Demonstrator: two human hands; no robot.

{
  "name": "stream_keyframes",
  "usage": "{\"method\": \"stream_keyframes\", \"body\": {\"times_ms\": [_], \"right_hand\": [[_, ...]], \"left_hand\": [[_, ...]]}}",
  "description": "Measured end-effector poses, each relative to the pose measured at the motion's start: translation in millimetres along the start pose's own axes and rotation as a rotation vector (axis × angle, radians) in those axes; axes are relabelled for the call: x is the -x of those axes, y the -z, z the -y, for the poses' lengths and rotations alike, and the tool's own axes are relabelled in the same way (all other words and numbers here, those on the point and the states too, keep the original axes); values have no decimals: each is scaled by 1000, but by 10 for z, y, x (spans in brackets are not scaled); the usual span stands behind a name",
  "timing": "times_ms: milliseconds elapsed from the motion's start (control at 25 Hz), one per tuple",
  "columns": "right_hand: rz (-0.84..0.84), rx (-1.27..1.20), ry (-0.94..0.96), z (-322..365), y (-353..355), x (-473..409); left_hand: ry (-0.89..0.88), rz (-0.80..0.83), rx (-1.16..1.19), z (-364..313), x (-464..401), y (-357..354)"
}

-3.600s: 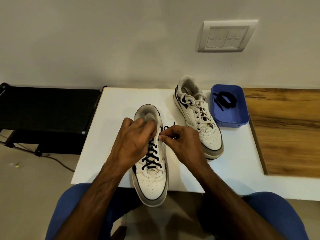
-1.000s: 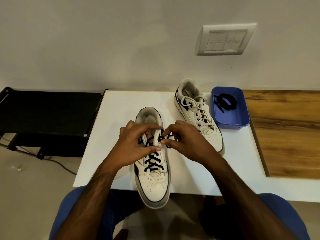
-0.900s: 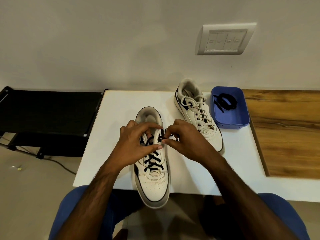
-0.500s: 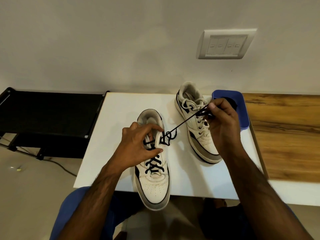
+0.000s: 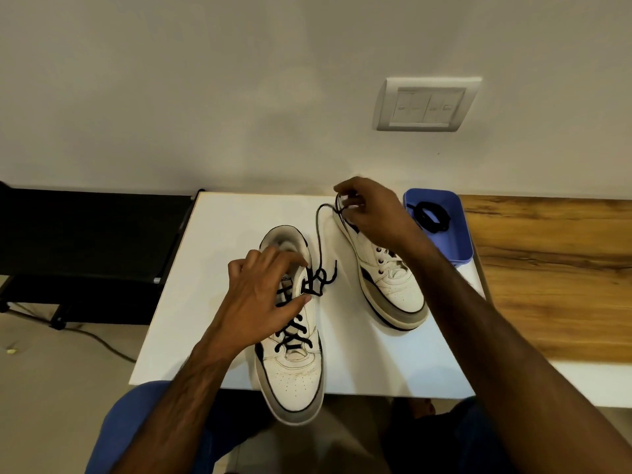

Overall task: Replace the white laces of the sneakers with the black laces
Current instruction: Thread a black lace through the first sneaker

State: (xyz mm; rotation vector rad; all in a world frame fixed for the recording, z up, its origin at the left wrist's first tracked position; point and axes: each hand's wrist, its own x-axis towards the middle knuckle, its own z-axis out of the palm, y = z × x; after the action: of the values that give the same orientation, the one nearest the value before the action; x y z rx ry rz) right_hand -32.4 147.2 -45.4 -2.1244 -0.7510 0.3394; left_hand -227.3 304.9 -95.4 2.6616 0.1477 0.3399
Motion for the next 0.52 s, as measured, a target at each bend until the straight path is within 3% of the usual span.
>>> {"method": "stream_keyframes", "body": {"times_ms": [240,400,520], "right_hand": [[-188,362,171,-174,-368,608],[167,594,65,-257,-828,801],[144,484,-16,-274,-966,779]], "left_hand": [[148,-54,278,139,-39,-3],[158,-73,347,139,-35,24],[50,-73,310,85,11,79]]}}
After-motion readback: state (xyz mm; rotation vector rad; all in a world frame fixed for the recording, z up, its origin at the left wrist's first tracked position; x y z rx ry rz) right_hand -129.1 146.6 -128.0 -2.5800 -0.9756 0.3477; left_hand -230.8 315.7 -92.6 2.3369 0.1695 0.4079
